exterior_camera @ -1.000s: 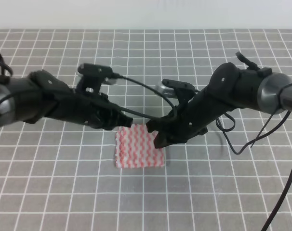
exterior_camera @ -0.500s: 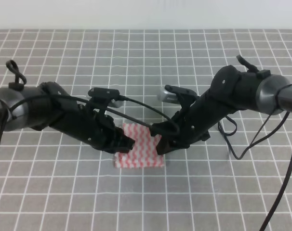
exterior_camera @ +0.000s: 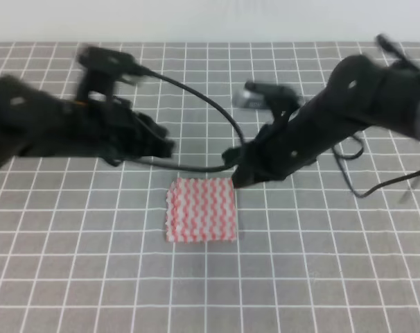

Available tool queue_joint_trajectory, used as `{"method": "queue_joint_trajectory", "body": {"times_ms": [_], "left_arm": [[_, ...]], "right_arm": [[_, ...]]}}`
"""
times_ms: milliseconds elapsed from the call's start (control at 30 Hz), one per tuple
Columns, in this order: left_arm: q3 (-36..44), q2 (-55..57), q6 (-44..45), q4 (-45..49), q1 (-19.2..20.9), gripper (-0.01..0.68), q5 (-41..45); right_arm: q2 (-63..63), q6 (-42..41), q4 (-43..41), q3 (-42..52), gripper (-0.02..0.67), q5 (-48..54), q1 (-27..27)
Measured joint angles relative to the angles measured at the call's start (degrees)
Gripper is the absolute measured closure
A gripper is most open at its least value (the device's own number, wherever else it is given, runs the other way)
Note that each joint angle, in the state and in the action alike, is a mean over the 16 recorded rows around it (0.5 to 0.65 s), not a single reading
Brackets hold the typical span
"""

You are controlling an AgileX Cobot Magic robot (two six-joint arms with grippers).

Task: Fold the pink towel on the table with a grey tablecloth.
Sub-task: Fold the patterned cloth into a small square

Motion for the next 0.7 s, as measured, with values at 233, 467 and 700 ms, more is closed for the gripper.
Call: {"method": "queue_joint_trajectory", "body": {"times_ms": [233,467,700], "left_arm": [[12.47,-19.24,-0.01,-2.39,0.00,0.675,-11.11],[26.50,-40.48,0.09,-3.86,-0.03,0.675,-18.20],[38.01,-59.85,0.13,-4.32,-0.06,0.675,-20.28]], "right_arm": [[-12.11,0.97,-3.19,5.89,0.665,-2.22,0.00],[-26.63,1.30,-4.33,16.65,0.665,-6.49,0.00],[-40.83,1.19,-4.42,29.73,0.665,-12.33,0.00]]}}
